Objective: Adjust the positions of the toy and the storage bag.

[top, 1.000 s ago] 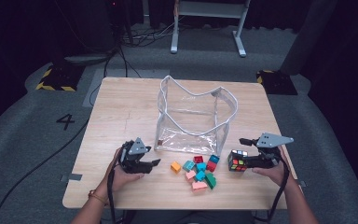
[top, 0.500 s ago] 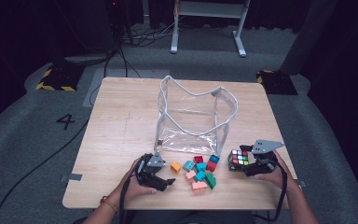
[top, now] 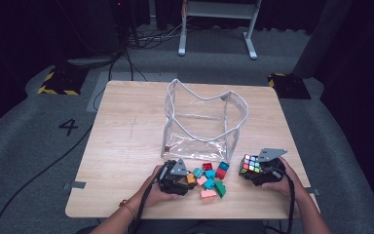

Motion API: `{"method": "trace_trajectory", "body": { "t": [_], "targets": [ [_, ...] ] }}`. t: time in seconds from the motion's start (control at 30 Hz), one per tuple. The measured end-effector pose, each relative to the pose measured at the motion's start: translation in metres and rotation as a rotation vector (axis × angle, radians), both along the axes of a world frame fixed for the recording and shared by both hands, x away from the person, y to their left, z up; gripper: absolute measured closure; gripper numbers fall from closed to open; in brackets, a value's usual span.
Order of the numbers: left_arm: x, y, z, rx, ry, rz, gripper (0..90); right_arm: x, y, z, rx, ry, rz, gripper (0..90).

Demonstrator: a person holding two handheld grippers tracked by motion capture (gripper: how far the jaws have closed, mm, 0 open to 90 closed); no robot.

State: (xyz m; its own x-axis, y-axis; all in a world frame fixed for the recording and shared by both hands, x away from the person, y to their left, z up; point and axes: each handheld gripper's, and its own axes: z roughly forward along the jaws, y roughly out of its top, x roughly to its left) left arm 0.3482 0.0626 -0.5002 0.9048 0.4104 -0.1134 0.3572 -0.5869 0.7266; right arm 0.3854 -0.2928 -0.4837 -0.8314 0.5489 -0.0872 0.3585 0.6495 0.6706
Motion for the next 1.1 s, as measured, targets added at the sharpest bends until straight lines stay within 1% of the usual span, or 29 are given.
{"method": "trace_trajectory", "body": {
  "t": [0.03,0.07,0.1,0.13,0.2,0.23,0.27,0.3,0.33,0.37,0.4,0.43,0.47,0.5,0.53,0.57,0.6,0.63,0.67,0.73,0.77,0.8,0.83,0.87,0.9,0.93,0.97,1.07,1.1],
  "targets": [
    [0.0,0.0,0.0,0.0,0.0,0.0,49.1,0.0,0.0,0.0,0.0,0.0,0.0,22.3],
    [0.002,-0.005,0.0,0.01,0.009,-0.014,47.5,0.001,-0.001,-0.002,0.011,0.007,-0.005,26.7],
    [0.002,-0.005,0.0,0.01,0.009,-0.014,45.0,0.001,-0.001,-0.003,0.016,0.005,-0.011,29.4],
    [0.002,-0.008,0.001,0.033,0.026,-0.014,39.6,0.001,-0.002,-0.004,0.013,0.008,-0.008,31.3],
    [0.001,-0.011,-0.001,0.029,0.025,-0.001,24.6,0.001,-0.004,-0.007,0.034,0.02,-0.018,32.3],
    [0.001,-0.011,-0.001,0.029,0.025,-0.001,20.6,0.001,-0.005,-0.007,0.04,0.019,-0.018,32.6],
    [0.0,-0.007,0.0,0.049,0.028,0.014,18.6,0.001,-0.006,-0.008,0.055,0.024,-0.019,32.7],
    [0.0,-0.007,0.0,0.049,0.028,0.014,16.6,0.001,-0.007,-0.008,0.054,0.027,-0.021,32.7],
    [-0.001,-0.001,0.0,0.055,0.028,0.034,16.3,0.002,-0.008,-0.008,0.056,0.019,-0.009,32.9],
    [-0.001,-0.001,0.0,0.055,0.028,0.034,16.3,0.002,-0.009,-0.008,0.055,0.02,-0.002,32.9],
    [-0.002,0.008,-0.001,0.054,0.015,0.057,16.2,0.002,-0.009,-0.007,0.053,0.023,-0.002,32.9],
    [0.0,0.014,-0.001,0.049,0.002,0.05,16.1,0.002,-0.009,-0.006,0.046,0.023,0.002,33.0],
    [-0.002,0.02,-0.001,0.053,0.017,0.065,16.0,0.002,-0.009,-0.006,0.055,0.031,-0.005,33.0],
    [-0.002,0.02,-0.001,0.053,0.017,0.065,15.9,0.002,-0.009,-0.006,0.055,0.031,-0.005,33.0],
    [-0.001,0.027,-0.002,0.044,0.007,0.064,15.8,0.003,-0.012,-0.002,0.08,0.028,-0.018,33.1],
    [-0.002,0.03,-0.002,0.04,0.002,0.07,15.8,0.003,-0.012,-0.002,0.08,0.028,-0.018,33.1],
    [-0.004,0.04,-0.003,0.07,-0.027,0.079,15.4,0.003,-0.015,0.001,0.109,0.03,-0.03,33.1],
    [-0.004,0.04,-0.003,0.07,-0.027,0.079,15.0,0.003,-0.018,0.003,0.119,0.019,-0.034,33.1],
    [-0.006,0.05,-0.003,0.076,-0.033,0.078,14.4,0.003,-0.019,0.006,0.124,0.011,-0.047,33.1],
    [-0.005,0.06,-0.003,0.091,-0.037,0.086,14.2,0.003,-0.023,0.012,0.139,-0.003,-0.061,33.1],
    [-0.005,0.06,-0.003,0.091,-0.037,0.086,13.5,0.003,-0.024,0.015,0.147,-0.007,-0.062,33.1],
    [-0.005,0.069,-0.002,0.104,-0.039,0.093,13.2,0.004,-0.026,0.019,0.156,-0.015,-0.067,33.1],
    [-0.005,0.069,-0.002,0.104,-0.039,0.093,13.2,0.004,-0.028,0.022,0.159,-0.029,-0.069,33.1],
    [-0.005,0.075,-0.002,0.102,-0.037,0.11,13.2,0.005,-0.03,0.026,0.166,-0.039,-0.073,33.1],
    [-0.005,0.075,-0.002,0.102,-0.037,0.11,13.2,0.005,-0.031,0.03,0.179,-0.046,-0.082,33.1],
    [-0.006,0.078,-0.002,0.105,-0.041,0.116,13.2,0.005,-0.031,0.03,0.179,-0.046,-0.082,33.1],
    [-0.006,0.082,-0.002,0.108,-0.037,0.119,13.2,0.007,-0.033,0.033,0.187,-0.048,-0.083,33.1],
    [-0.006,0.092,-0.003,0.102,-0.034,0.133,13.3,0.009,-0.038,0.049,0.219,-0.086,-0.111,33.1],
    [-0.006,0.092,-0.003,0.102,-0.034,0.133,13.4,0.009,-0.038,0.049,0.219,-0.086,-0.111,33.1]
  ]
}}
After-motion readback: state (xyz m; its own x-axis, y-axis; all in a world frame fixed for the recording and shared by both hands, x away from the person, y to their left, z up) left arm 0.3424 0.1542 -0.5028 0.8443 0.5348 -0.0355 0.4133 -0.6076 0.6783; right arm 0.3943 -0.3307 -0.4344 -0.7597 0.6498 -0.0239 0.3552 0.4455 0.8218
